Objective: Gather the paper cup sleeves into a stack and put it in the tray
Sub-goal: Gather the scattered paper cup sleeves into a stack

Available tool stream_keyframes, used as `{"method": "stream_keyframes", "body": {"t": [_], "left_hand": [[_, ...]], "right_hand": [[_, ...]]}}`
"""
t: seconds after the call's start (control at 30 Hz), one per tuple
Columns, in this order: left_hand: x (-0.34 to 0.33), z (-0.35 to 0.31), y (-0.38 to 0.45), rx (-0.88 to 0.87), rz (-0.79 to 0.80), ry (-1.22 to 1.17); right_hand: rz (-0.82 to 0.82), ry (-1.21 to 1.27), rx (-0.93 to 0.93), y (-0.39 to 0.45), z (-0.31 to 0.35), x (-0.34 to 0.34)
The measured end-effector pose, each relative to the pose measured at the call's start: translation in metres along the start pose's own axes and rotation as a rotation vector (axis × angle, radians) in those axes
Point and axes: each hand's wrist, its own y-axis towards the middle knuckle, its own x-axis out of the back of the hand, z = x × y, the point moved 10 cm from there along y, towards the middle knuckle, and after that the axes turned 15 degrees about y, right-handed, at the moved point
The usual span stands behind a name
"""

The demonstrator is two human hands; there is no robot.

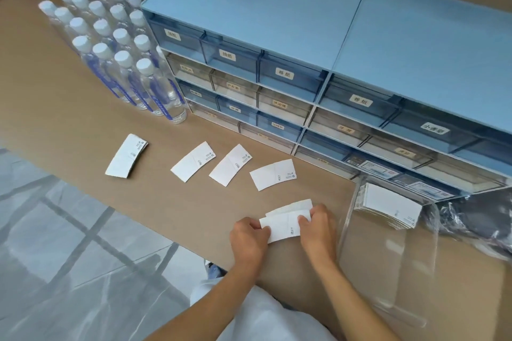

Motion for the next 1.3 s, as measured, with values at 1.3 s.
{"method": "stream_keyframes", "body": {"t": [1.3], "left_hand": [[-0.024, -0.007, 0.003, 0.106, 0.025, -0.139]], "right_hand": [[0.082, 0.145, -0.167, 0.027, -0.013, -0.002]]}}
